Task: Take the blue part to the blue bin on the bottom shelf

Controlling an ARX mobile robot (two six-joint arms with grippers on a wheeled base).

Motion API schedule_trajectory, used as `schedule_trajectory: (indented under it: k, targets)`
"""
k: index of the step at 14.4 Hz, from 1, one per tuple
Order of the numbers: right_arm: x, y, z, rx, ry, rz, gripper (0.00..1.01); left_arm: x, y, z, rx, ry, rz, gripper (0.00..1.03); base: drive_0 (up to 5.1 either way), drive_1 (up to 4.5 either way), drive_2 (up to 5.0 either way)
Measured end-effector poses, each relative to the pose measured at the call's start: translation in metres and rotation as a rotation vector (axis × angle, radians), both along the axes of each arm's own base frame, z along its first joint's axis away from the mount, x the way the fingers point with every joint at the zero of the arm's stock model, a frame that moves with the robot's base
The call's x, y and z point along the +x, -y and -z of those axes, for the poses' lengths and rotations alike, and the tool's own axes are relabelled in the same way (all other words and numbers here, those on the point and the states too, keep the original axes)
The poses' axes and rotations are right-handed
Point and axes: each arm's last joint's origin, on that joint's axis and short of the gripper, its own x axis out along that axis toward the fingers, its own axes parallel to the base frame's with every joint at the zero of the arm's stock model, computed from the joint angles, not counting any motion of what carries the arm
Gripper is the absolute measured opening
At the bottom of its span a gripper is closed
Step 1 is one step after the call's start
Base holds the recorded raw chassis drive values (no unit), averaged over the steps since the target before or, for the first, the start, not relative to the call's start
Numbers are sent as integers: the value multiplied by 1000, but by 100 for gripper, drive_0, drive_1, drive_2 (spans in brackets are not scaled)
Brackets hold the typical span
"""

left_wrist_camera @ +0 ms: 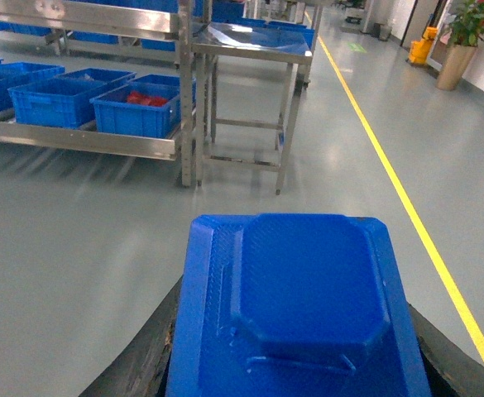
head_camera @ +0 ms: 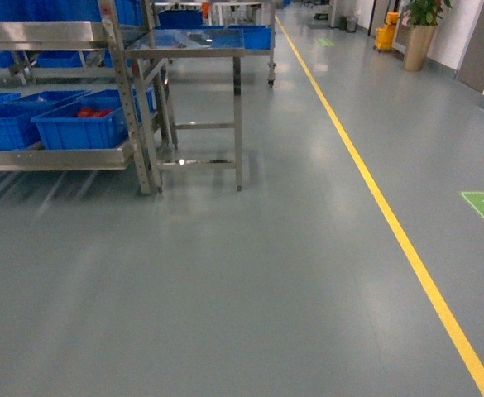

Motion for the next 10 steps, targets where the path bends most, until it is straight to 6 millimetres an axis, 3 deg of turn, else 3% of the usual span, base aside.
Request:
schedule_trajectory:
  k: [10]
  targets:
    - [0,0,0,0,0,0,98,0,0,0,1,-2,0,43,3,429,-423]
